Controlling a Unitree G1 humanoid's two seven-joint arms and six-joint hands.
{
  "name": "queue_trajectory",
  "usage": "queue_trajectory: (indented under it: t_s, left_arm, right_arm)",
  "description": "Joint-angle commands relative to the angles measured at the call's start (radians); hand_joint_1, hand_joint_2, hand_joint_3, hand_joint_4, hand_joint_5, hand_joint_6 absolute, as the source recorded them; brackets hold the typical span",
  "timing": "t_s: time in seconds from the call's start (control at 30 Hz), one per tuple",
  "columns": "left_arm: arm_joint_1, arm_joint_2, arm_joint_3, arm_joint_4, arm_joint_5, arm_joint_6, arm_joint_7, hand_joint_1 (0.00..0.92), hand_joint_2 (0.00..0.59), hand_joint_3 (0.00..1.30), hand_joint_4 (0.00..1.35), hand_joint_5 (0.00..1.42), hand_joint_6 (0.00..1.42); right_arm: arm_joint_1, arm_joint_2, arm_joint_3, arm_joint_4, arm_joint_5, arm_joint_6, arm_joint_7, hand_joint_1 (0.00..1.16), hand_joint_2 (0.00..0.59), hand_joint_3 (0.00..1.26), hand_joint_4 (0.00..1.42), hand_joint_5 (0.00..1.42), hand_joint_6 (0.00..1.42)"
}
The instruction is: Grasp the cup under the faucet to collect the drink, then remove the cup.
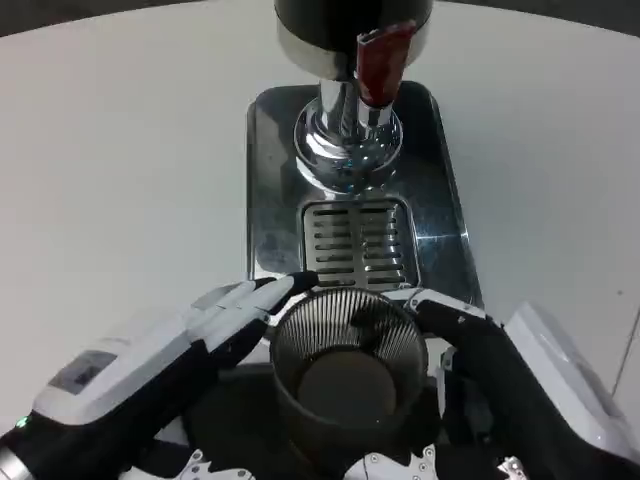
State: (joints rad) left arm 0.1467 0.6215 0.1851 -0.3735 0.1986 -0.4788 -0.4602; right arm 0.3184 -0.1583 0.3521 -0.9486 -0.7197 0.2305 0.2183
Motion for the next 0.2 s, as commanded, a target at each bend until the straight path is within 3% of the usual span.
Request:
queue_trajectory:
  t_s: [0.03, 0.2]
  left_arm:
    - [0.017, -0.003, 0.006, -0.004, -0.014, 0.005, 0.011, 0.08, 0.029, 0.0, 0.0, 0.0, 0.0]
    - [0.014, -0.002, 0.007, 0.0, -0.017, 0.005, 0.01, 0.08, 0.029, 0.0, 0.0, 0.0, 0.0]
  right_arm:
    - [0.003, 0.009, 0.0, -0.041, 0.007, -0.036, -0.001, 1.02, 0.222, 0.93, 1.22, 1.29, 1.42]
    - [0.004, 0.009, 0.002, -0.04, 0.006, -0.036, -0.001, 1.02, 0.222, 0.93, 1.22, 1.29, 1.42]
